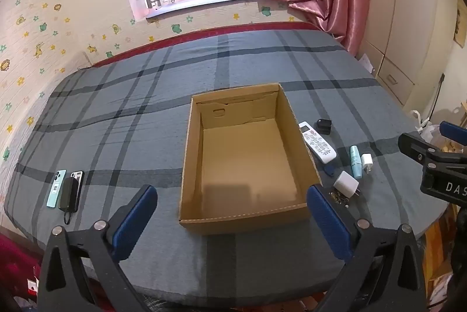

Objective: Organize rigid objects
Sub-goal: 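Move both tools toward the cardboard box and the items beside it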

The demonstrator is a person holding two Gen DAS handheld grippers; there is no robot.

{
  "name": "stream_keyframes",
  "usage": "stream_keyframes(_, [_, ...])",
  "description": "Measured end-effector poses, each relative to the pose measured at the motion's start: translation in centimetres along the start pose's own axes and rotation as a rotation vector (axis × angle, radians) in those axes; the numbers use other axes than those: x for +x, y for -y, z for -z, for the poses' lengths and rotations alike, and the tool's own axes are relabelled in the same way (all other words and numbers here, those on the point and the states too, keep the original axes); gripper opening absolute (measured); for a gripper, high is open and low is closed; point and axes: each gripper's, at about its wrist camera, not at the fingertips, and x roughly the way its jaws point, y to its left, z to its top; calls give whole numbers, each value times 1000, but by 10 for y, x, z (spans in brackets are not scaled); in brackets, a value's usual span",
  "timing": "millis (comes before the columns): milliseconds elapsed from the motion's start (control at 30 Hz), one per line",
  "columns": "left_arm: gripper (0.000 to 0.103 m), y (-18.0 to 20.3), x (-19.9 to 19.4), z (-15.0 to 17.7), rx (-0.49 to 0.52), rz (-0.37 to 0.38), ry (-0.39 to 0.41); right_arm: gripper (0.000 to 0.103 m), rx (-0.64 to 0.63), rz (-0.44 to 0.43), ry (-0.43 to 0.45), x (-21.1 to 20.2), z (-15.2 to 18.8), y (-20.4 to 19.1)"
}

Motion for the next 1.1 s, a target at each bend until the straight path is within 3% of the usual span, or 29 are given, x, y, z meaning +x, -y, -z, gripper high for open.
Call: stream_keyframes(1100, [103,-2,6,-5,3,-10,-7,103,11,-11,-1,4,-4,-1])
